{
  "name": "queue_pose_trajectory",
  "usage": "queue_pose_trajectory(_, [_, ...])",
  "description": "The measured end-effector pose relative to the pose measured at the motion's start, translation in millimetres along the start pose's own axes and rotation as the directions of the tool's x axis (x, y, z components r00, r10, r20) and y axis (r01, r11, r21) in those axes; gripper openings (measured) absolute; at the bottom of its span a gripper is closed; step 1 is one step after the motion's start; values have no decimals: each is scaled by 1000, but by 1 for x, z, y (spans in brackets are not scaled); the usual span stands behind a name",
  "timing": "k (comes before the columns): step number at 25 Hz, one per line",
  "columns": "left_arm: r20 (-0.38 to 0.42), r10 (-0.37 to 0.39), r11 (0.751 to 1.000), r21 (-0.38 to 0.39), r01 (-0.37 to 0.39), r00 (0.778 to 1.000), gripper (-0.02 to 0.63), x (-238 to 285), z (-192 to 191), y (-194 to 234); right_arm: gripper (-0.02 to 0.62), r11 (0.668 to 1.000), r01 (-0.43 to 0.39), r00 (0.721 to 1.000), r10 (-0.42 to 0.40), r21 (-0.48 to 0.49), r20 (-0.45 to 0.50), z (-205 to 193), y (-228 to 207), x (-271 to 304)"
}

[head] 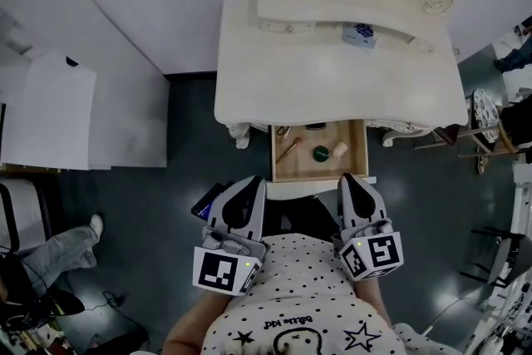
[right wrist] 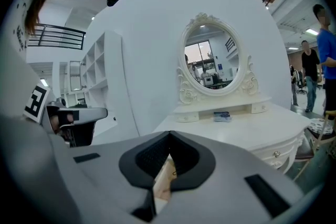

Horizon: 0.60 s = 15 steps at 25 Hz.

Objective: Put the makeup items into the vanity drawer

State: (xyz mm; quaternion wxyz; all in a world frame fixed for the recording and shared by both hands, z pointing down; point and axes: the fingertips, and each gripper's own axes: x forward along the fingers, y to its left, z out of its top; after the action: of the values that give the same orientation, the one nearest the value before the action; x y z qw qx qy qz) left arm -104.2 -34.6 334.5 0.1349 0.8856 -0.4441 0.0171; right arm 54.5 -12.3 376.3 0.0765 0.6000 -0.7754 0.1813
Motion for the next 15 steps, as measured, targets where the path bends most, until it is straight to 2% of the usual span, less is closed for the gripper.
queue_pose_trajectory(15, [1, -2, 1000, -6, 2, 1000, 2, -3, 0, 4, 8, 1000, -11, 1000, 11, -13, -14, -1, 8, 4])
